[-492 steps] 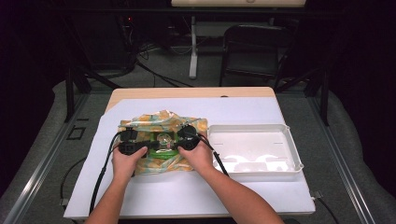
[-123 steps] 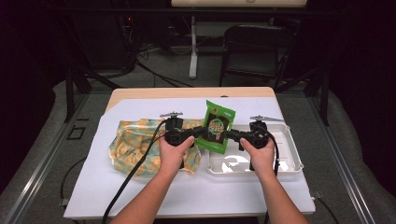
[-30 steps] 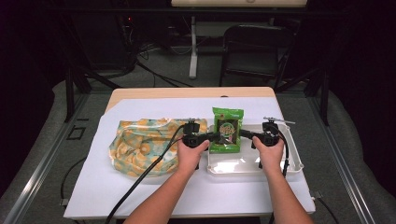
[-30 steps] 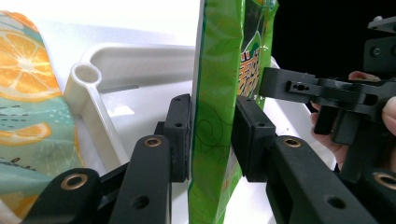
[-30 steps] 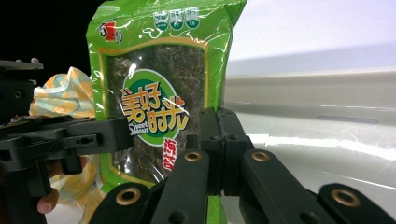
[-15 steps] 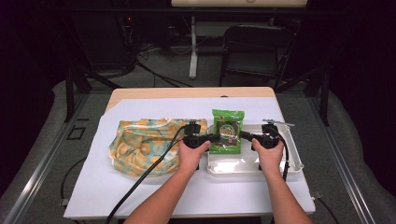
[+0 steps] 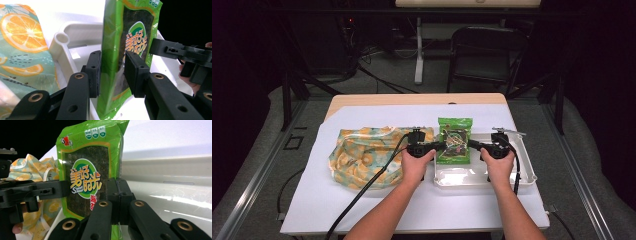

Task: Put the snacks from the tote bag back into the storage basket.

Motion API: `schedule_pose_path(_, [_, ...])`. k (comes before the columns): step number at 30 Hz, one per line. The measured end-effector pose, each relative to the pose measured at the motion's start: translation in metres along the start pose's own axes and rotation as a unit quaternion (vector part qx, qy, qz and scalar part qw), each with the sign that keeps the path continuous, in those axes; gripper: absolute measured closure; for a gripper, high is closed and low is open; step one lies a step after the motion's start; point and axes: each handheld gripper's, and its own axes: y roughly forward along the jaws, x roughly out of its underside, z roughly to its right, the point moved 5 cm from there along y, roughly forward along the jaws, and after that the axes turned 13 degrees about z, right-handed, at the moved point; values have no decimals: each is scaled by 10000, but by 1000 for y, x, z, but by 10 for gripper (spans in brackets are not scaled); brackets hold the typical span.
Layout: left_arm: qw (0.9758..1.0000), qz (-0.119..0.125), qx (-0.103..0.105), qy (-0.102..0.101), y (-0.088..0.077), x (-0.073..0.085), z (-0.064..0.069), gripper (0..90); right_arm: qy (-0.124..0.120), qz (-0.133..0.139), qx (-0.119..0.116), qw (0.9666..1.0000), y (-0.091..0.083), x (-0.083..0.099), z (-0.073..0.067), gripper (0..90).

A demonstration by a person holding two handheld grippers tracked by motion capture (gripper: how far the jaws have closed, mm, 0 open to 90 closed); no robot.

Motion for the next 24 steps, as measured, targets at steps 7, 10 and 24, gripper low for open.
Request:
schedule_pose_path(7, [10000,-30,-22,10,0,0,-1,665,-56,-16,36,10000,1,0,0,900])
schedule_pose_path(10, [10000,-17,-27,7,-1,0,-1,664,-32,28,69,10000,2,0,0,900])
schedule_pose_path(24, [10000,3,-38,9,-2,-2,-2,661,0,46,121,9999,5,0,2,900])
